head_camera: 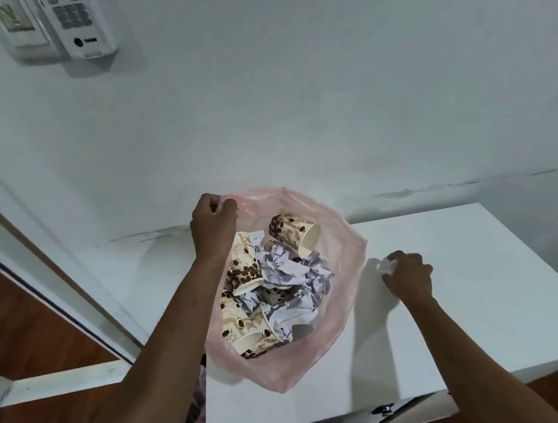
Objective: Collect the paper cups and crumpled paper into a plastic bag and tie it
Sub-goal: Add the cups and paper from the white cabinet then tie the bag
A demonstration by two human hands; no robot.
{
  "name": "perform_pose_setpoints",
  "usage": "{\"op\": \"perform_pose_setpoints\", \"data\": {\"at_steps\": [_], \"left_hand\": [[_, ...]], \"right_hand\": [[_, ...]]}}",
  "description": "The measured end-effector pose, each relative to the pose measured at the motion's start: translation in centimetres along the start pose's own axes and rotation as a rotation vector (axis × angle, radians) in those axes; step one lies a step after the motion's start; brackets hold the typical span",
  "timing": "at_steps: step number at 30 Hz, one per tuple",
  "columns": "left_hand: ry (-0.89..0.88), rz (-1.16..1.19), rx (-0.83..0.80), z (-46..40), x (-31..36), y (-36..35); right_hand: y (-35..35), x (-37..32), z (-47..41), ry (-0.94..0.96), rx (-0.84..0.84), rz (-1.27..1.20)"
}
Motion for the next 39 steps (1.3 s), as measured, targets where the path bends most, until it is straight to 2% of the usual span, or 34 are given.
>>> {"op": "perform_pose_setpoints", "data": {"at_steps": [3, 6, 10, 13, 15, 17, 22, 26, 28, 30, 32, 35, 37, 39], "left_hand": [[-0.012, -0.007, -0.001, -0.1, 0.2, 0.1], [-0.018, -0.002, -0.006, -0.2, 0.2, 0.0], [-0.014, 0.003, -0.004, -0.5, 0.2, 0.0], [-0.01, 0.006, -0.004, -0.6, 0.1, 0.1], [-0.012, -0.002, -0.008, -0.6, 0.2, 0.2], [-0.01, -0.005, -0.008, -0.7, 0.1, 0.2], [-0.002, 0.005, -0.018, -0.6, 0.0, 0.3], [-0.006, -0.007, -0.008, -0.5, 0.3, 0.9], [-0.007, -0.008, -0.002, -0.5, 0.4, 1.2], [-0.003, -0.008, 0.003, -0.5, 0.4, 1.7], [0.002, -0.019, -0.005, -0.5, 0.4, 1.9], [0.011, -0.054, -0.009, -0.6, 0.1, 2.3], [-0.002, -0.104, 0.002, -0.9, 0.0, 2.9], [-0.054, -0.173, -0.045, -1.1, 0.1, 3.5]], "right_hand": [[0.3, -0.1, 0.1, 0.046, 0.045, -0.063], [2.7, -1.9, 1.0, 0.089, 0.132, -0.25], [7.7, -6.8, 4.1, 0.155, 0.236, -0.527], [12.1, -11.4, 8.3, 0.286, 0.303, -0.738], [13.7, -14.2, 11.1, 0.404, 0.258, -0.844], [13.5, -16.7, 13.6, 0.516, 0.138, -0.886], [6.9, -19.6, 16.8, 0.665, -0.234, -0.62], [3.1, -19.5, 17.0, 0.733, -0.353, -0.405], [3.5, -19.4, 16.8, 0.779, -0.311, -0.385], [5.2, -18.9, 16.3, 0.771, -0.181, -0.435], [7.0, -18.0, 15.4, 0.724, 0.022, -0.463], [8.5, -16.0, 14.1, 0.521, 0.364, -0.279], [7.9, -14.1, 12.2, 0.321, 0.342, -0.137], [6.7, -12.7, 10.2, 0.191, 0.166, -0.062]]}}
Point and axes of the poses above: each hand's wrist, its own z-axis away from the middle knuckle, its own y-axis out of the back of the hand, x = y × z, the point moved 5 cm from there along -z, towards the middle knuckle, and after that the axes turned 6 degrees about -z, right-handed, at the moved point
